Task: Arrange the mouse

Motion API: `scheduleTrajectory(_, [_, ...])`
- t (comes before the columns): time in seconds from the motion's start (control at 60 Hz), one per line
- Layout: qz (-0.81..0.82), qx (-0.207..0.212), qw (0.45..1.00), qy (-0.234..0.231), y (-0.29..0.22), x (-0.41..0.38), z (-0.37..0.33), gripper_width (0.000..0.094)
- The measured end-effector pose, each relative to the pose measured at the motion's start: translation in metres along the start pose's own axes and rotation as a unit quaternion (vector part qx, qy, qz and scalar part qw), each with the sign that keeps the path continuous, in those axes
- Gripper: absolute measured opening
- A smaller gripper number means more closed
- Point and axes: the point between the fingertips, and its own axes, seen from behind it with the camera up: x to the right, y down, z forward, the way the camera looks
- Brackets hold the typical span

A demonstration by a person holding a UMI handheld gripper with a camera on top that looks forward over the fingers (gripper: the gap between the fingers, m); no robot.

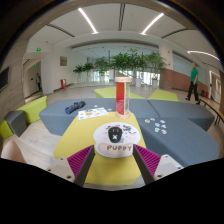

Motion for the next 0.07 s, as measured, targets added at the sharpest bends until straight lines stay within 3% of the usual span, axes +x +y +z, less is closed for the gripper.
scheduleTrajectory(0.067, [0.011, -0.006, 1.000, -0.003, 0.0071, -0.0010, 0.0022, 0.0841])
